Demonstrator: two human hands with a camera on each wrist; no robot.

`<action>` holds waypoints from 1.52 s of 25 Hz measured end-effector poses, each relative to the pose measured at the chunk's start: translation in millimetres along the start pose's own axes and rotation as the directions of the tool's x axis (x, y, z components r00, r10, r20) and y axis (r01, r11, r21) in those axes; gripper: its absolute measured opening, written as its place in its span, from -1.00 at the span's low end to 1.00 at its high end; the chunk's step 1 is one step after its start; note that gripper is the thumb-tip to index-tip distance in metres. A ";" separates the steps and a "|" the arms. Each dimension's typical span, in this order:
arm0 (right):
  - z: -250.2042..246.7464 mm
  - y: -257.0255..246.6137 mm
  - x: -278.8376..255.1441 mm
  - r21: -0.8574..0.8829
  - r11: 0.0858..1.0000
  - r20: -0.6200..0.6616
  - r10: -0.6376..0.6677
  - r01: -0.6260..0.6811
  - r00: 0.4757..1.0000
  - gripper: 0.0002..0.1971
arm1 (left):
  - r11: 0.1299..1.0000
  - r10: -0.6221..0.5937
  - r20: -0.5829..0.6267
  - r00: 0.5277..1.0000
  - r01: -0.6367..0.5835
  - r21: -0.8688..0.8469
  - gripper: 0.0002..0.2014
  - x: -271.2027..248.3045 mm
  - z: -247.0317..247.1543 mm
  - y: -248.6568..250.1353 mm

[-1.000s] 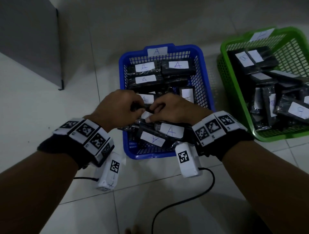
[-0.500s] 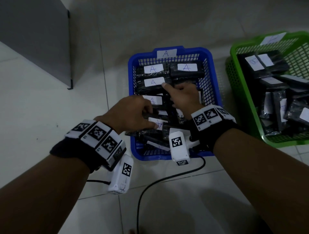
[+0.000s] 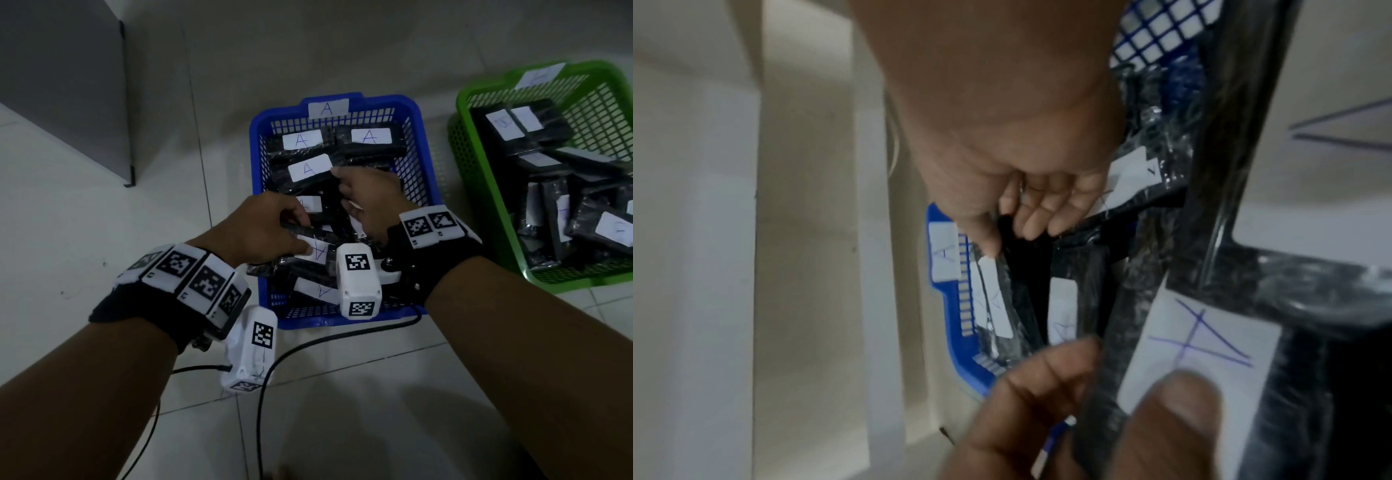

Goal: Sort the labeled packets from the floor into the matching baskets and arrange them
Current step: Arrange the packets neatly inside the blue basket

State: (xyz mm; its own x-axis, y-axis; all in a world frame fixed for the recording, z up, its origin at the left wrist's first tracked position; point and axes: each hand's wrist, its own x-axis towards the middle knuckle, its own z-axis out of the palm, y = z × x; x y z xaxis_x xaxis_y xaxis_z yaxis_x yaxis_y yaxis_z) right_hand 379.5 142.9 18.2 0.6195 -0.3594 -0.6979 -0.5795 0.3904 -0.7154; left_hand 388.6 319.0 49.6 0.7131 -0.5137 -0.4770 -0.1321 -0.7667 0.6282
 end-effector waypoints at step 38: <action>-62.5 22.4 9.8 -0.710 0.390 0.306 -0.579 0.586 0.756 -0.73 | 0.784 -0.224 -0.161 0.961 0.079 -0.616 -0.72 13.2 1.1 15.9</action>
State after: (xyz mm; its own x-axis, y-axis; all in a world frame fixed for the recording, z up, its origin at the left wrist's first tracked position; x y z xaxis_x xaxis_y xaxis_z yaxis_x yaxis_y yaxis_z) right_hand 339.4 95.1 -6.8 0.9656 -0.2387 -0.1027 -0.2390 -0.6602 -0.7121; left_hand 395.1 299.6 52.6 0.8260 -0.2603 -0.4999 0.3768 -0.4046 0.8333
